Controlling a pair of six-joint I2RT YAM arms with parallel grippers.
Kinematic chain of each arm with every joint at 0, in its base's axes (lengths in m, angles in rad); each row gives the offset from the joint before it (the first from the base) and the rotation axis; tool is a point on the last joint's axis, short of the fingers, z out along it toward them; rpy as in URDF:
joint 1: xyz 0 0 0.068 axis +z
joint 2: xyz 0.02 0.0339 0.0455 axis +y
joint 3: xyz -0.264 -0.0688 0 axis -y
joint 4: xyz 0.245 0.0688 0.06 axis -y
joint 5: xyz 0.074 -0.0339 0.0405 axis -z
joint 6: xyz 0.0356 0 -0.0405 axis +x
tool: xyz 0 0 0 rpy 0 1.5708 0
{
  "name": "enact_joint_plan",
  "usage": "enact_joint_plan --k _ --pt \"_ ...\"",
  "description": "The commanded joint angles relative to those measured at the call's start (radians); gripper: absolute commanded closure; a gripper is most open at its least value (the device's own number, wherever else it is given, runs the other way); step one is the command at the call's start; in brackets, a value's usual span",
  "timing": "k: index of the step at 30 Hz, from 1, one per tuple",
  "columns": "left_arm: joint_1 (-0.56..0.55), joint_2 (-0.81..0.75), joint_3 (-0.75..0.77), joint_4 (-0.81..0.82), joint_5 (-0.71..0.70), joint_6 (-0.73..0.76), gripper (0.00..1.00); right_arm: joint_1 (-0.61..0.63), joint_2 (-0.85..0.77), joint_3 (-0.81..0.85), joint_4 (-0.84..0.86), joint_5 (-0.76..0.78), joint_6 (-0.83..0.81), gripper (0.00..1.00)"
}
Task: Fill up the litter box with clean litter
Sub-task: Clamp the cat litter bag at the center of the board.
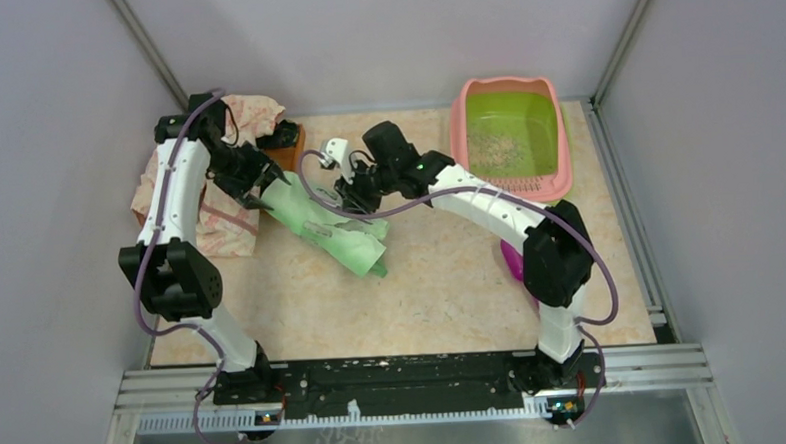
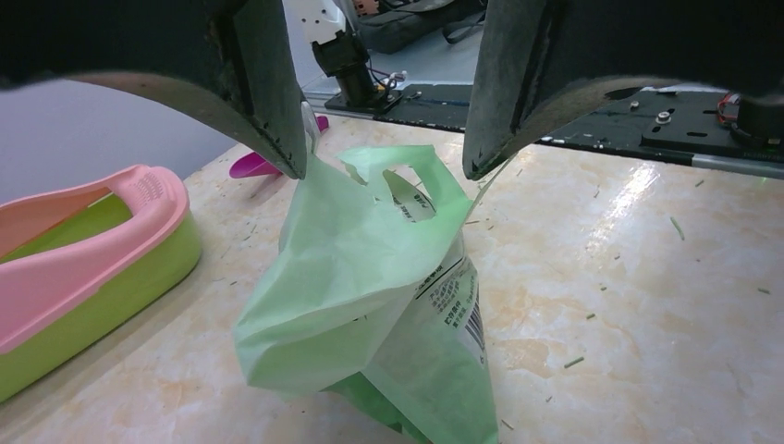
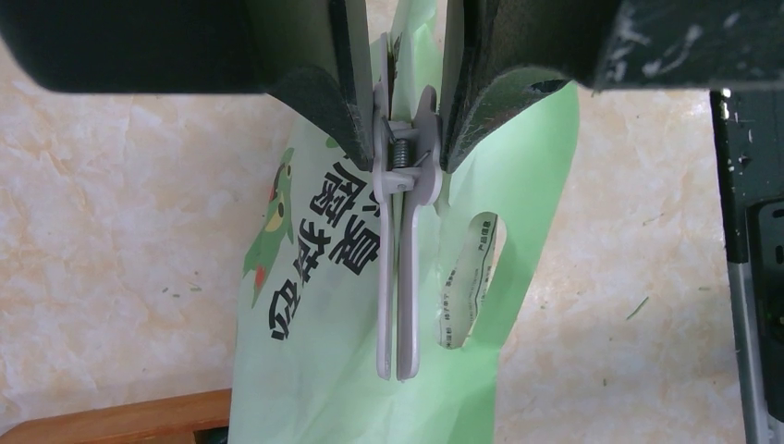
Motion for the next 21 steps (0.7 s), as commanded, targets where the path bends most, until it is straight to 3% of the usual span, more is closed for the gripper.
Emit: enact_joint_plan --k 1,21 --pt "-0.002 0.002 0.032 -0.054 -0.032 -0.017 0.31 0.028 -0.088 -0.005 0.034 -0.019 0.017 1.0" --pt "-0.002 0.037 -0.003 -0.028 -0.109 -0.035 0.31 0.084 -0.148 -0.051 0.062 -0.01 0.027 1.0"
